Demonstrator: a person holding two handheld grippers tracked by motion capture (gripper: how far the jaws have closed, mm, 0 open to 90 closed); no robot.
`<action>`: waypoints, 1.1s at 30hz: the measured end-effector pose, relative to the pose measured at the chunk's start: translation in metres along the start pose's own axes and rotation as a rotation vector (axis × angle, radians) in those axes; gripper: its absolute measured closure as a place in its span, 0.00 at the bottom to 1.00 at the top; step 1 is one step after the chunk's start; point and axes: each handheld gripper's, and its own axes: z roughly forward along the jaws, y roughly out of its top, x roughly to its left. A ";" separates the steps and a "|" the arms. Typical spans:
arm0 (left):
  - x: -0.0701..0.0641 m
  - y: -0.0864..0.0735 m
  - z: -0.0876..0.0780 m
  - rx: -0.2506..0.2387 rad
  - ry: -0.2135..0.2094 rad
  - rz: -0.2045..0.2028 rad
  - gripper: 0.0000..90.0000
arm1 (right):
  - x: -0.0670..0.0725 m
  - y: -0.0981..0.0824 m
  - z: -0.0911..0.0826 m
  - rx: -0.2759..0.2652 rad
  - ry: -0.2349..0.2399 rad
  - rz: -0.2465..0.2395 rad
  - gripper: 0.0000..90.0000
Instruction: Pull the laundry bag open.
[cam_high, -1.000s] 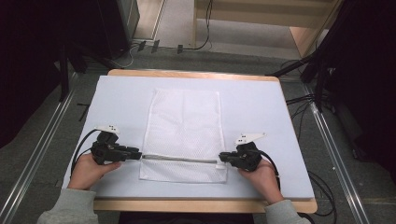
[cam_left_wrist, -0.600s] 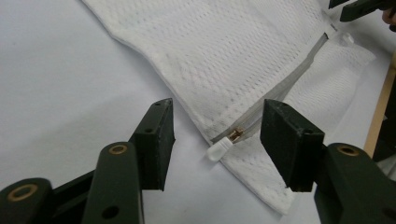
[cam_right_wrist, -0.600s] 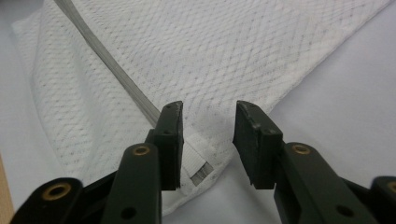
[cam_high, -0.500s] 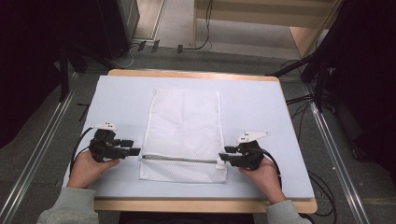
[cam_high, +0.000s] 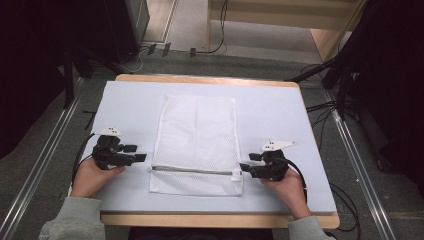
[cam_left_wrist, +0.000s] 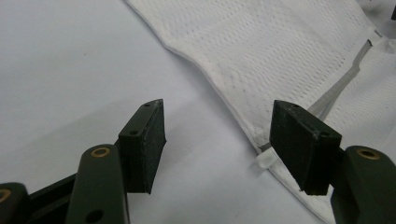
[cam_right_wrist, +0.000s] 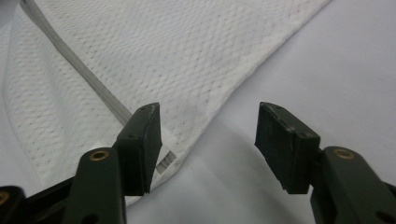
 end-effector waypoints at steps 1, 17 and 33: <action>0.001 0.000 0.000 -0.006 0.003 -0.007 0.40 | -0.001 -0.001 -0.001 -0.001 -0.002 0.012 0.45; 0.009 0.002 0.002 0.004 0.028 -0.033 0.39 | -0.015 -0.006 -0.009 -0.024 -0.036 0.066 0.42; 0.010 0.002 0.003 0.004 0.033 -0.047 0.39 | -0.016 -0.006 -0.009 -0.024 -0.039 0.070 0.42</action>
